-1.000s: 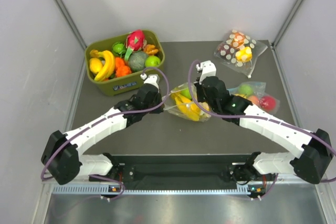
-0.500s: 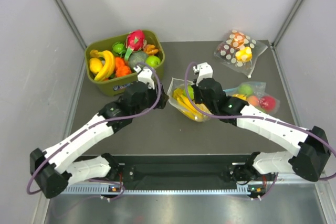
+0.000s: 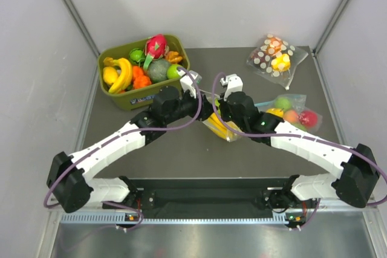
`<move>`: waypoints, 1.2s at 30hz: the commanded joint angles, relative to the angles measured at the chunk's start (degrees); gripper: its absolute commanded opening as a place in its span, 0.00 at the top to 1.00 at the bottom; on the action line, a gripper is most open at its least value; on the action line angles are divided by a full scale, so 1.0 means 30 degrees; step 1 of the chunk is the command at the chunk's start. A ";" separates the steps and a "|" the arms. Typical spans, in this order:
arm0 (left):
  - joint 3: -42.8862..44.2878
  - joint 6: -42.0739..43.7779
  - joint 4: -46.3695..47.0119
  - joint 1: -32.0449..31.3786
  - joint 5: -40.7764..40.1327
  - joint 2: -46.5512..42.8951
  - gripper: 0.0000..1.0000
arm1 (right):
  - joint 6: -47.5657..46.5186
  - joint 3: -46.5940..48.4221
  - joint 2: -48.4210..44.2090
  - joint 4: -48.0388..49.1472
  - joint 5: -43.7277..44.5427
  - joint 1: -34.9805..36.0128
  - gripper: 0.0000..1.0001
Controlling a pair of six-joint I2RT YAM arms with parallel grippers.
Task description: Open the zip-top bag and remove the fake food
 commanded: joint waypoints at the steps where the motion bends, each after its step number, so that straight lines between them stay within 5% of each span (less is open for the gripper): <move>1: -0.0008 0.1055 0.3354 -0.0089 0.1076 0.0607 0.49 | 0.0610 -0.0352 -0.0418 0.0937 -0.0365 0.0341 1.00; 21: -0.2235 0.4540 0.2595 -0.0059 -0.0652 0.1899 0.56 | 0.0611 -0.0617 -0.1209 0.1113 0.0601 0.0370 1.00; 25: -0.2090 0.5274 0.2622 -0.0059 -0.1794 0.2309 0.41 | 0.0581 -0.0558 -0.1414 0.1055 0.0045 0.0399 1.00; 36: -0.0331 0.7121 0.1477 -0.0059 -0.4519 0.4711 0.32 | 0.0260 -0.0587 -0.1882 0.1259 -0.2063 0.0341 1.00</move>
